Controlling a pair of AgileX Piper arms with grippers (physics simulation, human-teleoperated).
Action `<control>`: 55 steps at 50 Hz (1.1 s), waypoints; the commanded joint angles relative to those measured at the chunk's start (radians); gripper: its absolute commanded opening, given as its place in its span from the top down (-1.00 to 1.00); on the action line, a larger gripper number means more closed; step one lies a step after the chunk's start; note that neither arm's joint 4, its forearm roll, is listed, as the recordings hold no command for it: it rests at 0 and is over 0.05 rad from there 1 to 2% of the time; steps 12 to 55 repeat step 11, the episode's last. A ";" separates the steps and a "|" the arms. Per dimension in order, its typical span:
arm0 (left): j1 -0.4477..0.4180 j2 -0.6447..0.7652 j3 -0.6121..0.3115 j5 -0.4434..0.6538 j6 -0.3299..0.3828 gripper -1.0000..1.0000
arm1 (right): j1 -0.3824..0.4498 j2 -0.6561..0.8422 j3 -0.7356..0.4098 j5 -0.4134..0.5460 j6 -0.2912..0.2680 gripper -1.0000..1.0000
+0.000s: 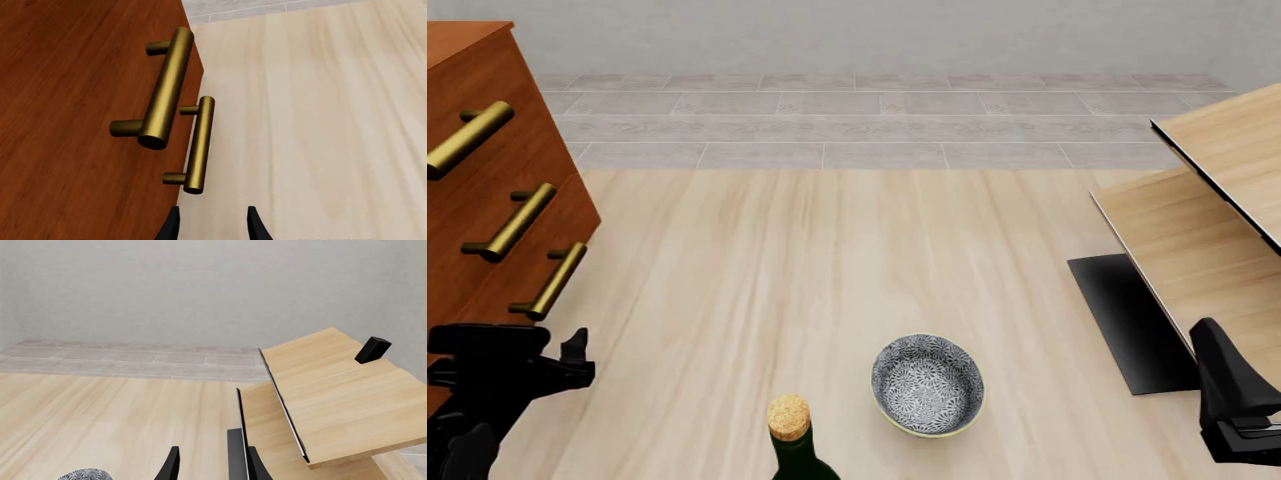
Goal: Close the bottom drawer of the cabinet.
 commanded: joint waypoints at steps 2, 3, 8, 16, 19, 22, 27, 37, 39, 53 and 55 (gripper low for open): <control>0.054 0.023 -0.008 0.000 0.001 -1.00 | 0.001 0.000 -0.001 0.002 -0.001 -1.00; 0.055 0.024 -0.008 0.000 0.001 -1.00 | 0.001 0.000 -0.002 0.002 -0.001 -1.00; 0.052 0.020 -0.005 0.000 -0.001 -1.00 | 0.001 0.000 -0.001 0.001 -0.002 -1.00; 0.051 0.026 -0.008 0.000 -0.005 -1.00 | 0.001 0.000 -0.002 0.002 -0.003 -1.00; 0.051 0.026 -0.008 0.000 -0.005 -1.00 | 0.001 0.000 -0.002 0.002 -0.003 -1.00; 0.051 0.026 -0.008 0.000 -0.005 -1.00 | 0.001 0.000 -0.002 0.002 -0.003 -1.00; 0.051 0.026 -0.008 0.000 -0.005 -1.00 | 0.001 0.000 -0.002 0.002 -0.003 -1.00; 0.051 0.026 -0.008 0.000 -0.005 -1.00 | 0.001 0.000 -0.002 0.002 -0.003 -1.00; 0.051 0.026 -0.008 0.000 -0.005 -1.00 | 0.001 0.000 -0.002 0.002 -0.003 -1.00; 0.051 0.026 -0.008 0.000 -0.005 -1.00 | 0.001 0.000 -0.002 0.002 -0.003 -1.00; 0.051 0.026 -0.008 0.000 -0.005 -1.00 | 0.001 0.000 -0.002 0.002 -0.003 -1.00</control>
